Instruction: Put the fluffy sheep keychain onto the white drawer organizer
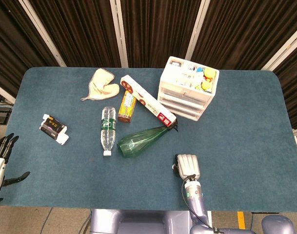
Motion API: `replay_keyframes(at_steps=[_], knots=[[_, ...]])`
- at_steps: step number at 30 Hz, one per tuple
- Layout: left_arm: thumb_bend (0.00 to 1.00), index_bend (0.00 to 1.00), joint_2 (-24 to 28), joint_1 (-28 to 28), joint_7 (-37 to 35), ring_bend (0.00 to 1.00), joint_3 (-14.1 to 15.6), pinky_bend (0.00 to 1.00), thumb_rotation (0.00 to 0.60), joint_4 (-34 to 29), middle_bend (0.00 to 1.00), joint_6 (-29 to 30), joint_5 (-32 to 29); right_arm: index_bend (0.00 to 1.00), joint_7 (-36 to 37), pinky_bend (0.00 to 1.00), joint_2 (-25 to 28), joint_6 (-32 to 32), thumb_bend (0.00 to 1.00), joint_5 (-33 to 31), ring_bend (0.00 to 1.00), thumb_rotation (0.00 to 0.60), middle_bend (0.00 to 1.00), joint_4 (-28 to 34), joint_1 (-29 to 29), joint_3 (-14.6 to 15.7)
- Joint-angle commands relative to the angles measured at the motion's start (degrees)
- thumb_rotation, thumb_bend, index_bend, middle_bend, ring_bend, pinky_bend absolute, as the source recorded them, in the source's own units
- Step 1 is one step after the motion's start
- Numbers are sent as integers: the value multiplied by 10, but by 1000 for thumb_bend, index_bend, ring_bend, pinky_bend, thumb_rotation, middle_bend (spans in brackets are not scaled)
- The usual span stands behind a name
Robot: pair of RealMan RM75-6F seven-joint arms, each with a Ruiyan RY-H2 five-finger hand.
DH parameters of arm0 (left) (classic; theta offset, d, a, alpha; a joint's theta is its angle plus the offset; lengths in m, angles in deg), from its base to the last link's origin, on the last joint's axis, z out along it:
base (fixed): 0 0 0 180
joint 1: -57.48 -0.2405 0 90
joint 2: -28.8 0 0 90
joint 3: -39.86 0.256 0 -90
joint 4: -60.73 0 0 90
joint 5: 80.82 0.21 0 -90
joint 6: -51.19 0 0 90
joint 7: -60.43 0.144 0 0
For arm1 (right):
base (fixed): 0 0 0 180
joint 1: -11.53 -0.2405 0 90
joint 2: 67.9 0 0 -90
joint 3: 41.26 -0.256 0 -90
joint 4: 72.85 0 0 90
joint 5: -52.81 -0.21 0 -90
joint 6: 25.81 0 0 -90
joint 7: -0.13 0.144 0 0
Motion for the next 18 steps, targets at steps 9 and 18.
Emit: replay_keyframes(at_steps=[9, 18], knots=[[77, 0, 0, 0, 0, 0, 0, 0, 600, 0, 0, 2, 1, 586, 24, 899, 23, -13, 381, 34, 1000, 600, 1000, 34, 0, -14], [79, 0, -1, -1, 1, 0, -1, 0, 600, 1, 0, 3, 1, 589, 53, 899, 45, -30, 382, 62, 1000, 600, 1000, 54, -3, -48]])
